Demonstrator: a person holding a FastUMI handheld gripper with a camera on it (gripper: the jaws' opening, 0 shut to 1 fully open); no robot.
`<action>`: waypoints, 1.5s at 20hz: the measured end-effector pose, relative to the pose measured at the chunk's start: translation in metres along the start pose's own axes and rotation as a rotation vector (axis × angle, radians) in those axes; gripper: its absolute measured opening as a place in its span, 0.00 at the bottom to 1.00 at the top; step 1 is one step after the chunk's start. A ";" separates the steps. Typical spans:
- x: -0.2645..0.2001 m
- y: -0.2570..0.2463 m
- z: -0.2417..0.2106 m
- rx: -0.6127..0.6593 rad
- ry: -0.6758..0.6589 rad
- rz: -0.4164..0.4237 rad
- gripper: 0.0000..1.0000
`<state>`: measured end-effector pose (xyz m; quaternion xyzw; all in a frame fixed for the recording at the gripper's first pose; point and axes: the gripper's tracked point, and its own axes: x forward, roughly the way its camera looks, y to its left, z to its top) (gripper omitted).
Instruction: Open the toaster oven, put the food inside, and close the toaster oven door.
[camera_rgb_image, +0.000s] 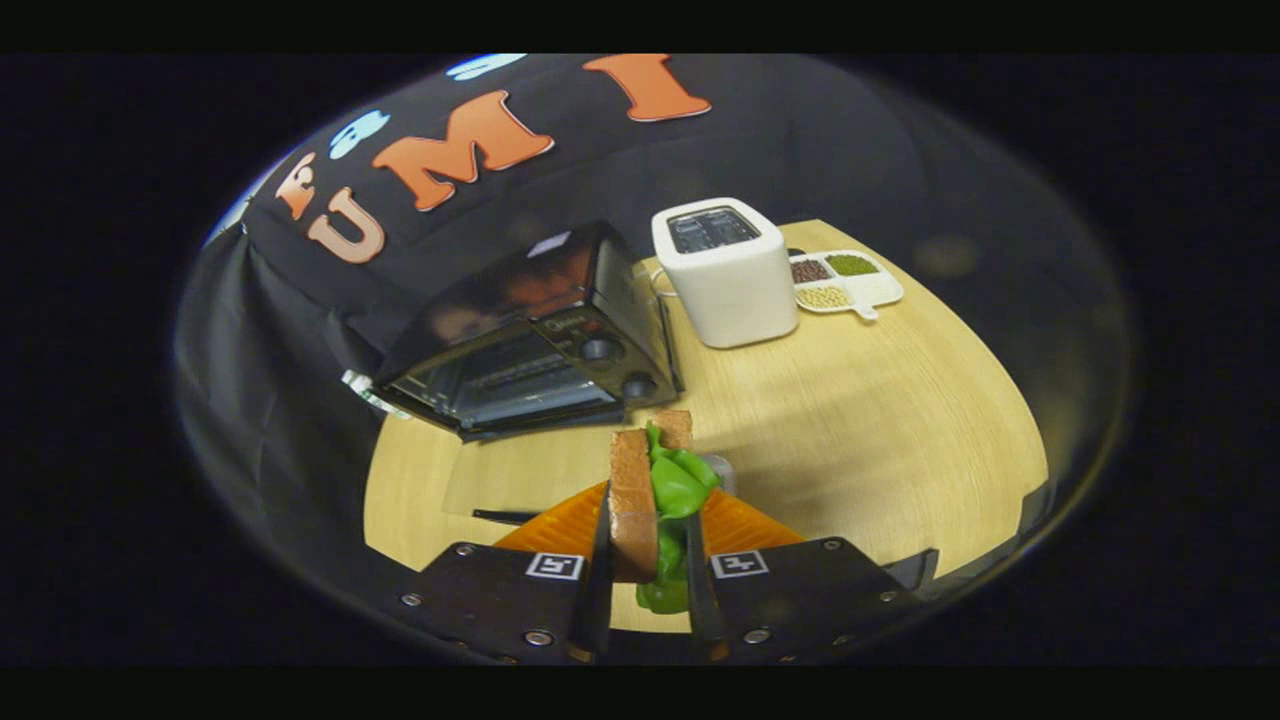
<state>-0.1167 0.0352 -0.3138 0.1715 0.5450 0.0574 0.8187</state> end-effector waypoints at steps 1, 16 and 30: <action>-0.003 0.015 0.007 0.009 -0.017 0.035 0.32; 0.102 0.142 0.027 0.232 -0.108 0.316 0.32; 0.197 0.173 0.041 0.401 -0.269 0.342 0.32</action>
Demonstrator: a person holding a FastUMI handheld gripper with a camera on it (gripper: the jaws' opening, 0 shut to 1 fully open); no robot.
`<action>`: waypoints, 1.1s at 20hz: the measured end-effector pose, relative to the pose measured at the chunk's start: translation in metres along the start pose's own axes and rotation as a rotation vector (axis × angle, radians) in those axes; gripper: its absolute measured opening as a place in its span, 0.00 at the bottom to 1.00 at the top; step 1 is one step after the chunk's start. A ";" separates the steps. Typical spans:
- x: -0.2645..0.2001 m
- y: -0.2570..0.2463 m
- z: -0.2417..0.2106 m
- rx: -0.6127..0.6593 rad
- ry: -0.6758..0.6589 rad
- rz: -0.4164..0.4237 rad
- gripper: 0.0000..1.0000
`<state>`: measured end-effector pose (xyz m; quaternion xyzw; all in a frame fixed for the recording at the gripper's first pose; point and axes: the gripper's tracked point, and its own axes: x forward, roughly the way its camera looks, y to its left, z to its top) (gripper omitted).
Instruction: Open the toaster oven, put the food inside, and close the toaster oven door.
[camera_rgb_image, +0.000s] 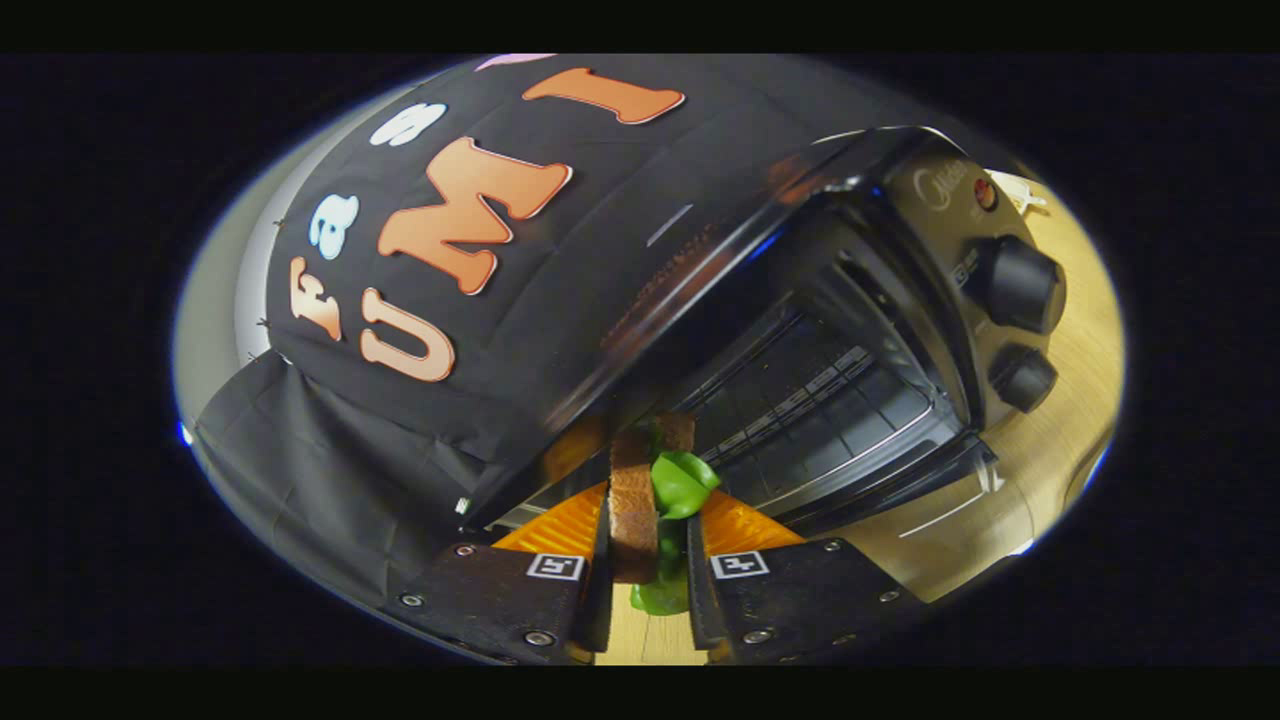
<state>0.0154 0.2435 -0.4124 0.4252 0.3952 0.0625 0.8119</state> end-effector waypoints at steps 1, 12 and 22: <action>0.007 -0.003 0.002 0.002 -0.012 -0.012 0.32; 0.022 -0.017 0.018 -0.171 -0.127 -0.184 0.66; -0.051 -0.020 0.017 -0.400 0.044 -0.260 0.99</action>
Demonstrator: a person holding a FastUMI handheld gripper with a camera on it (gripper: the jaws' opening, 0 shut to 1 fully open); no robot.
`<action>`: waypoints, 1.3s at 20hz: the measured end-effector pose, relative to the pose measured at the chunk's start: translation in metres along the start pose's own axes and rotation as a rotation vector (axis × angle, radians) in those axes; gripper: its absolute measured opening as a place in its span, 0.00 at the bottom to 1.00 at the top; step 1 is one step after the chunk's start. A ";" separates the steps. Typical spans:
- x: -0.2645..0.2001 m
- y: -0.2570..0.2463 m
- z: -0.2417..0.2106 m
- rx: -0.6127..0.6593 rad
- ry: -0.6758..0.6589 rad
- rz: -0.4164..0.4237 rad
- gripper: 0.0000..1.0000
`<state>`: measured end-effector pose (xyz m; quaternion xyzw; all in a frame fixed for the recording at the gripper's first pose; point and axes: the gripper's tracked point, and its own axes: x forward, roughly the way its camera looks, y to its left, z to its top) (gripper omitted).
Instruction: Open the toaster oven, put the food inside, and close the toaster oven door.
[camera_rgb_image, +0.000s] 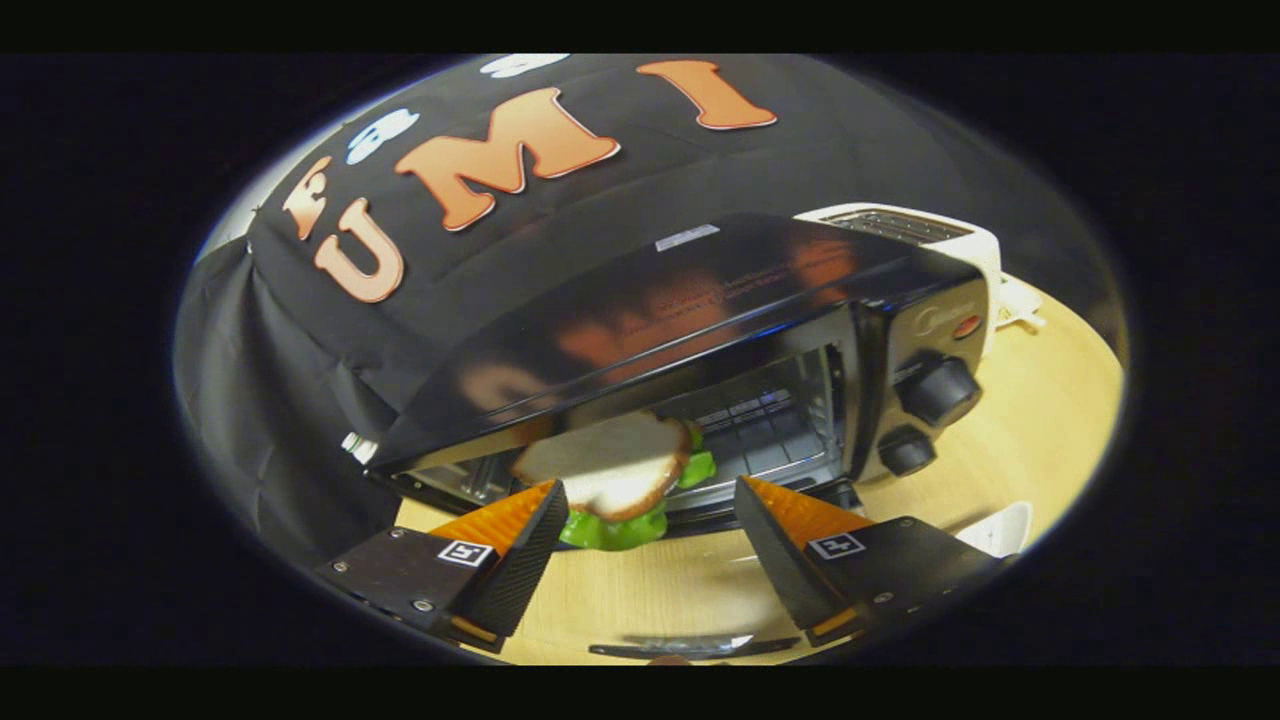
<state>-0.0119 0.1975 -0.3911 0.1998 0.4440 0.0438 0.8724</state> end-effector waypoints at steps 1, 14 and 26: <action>-0.010 -0.001 -0.002 -0.011 0.011 0.002 0.99; -0.114 -0.008 -0.126 -0.302 0.285 0.067 0.99; -0.084 -0.025 -0.194 -0.337 0.493 -0.064 1.00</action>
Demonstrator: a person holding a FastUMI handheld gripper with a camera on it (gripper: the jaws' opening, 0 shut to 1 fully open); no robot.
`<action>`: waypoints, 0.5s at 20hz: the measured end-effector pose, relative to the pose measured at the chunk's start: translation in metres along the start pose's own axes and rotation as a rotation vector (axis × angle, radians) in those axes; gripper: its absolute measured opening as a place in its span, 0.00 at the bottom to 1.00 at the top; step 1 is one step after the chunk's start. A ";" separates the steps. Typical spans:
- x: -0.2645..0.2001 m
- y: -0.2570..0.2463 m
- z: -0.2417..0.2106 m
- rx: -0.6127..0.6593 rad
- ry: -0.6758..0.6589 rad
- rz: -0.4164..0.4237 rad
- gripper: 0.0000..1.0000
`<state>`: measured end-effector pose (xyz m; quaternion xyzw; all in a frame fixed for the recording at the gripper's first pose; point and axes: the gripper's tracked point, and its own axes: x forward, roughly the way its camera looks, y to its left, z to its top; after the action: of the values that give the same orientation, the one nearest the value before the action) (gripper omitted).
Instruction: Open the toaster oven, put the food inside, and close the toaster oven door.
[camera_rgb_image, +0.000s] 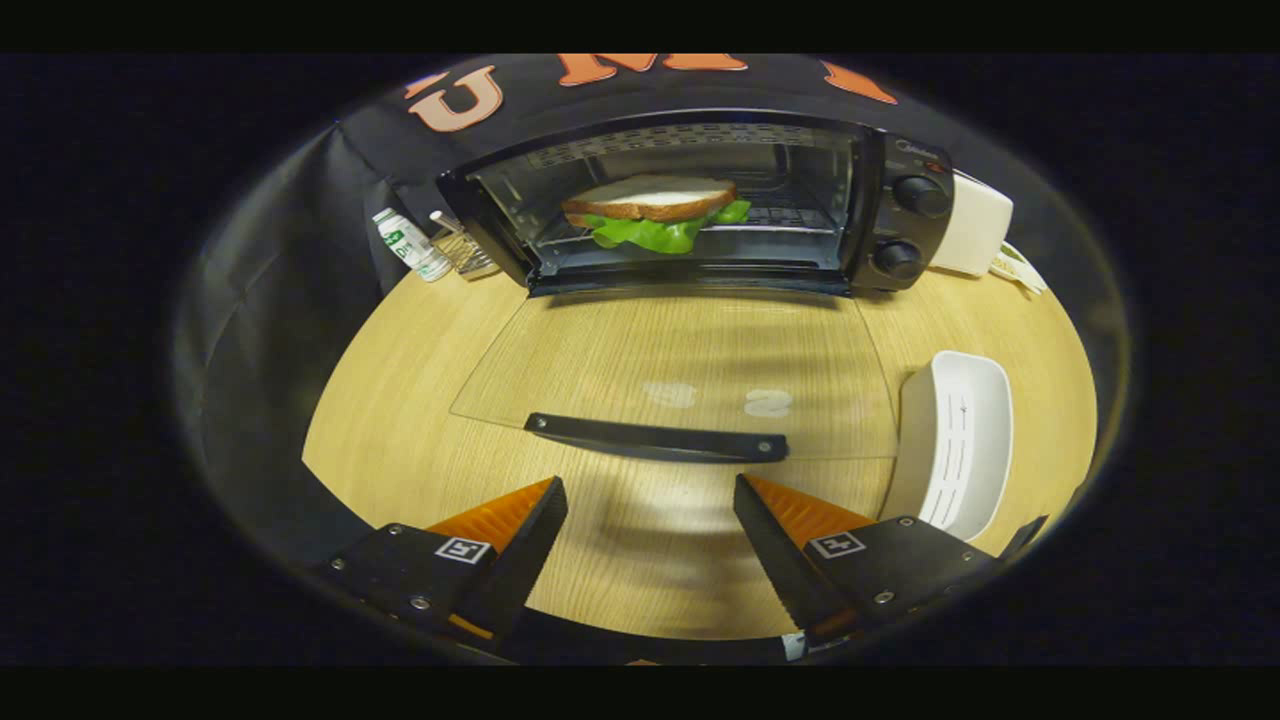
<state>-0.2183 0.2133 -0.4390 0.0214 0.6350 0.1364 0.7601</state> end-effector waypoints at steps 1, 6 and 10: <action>0.004 0.003 -0.001 0.011 0.019 -0.002 0.99; 0.002 0.002 0.015 0.091 0.008 -0.002 0.99; -0.025 0.012 0.051 0.046 -0.093 0.024 0.99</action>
<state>-0.1751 0.2260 -0.4028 0.0528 0.6016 0.1300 0.7864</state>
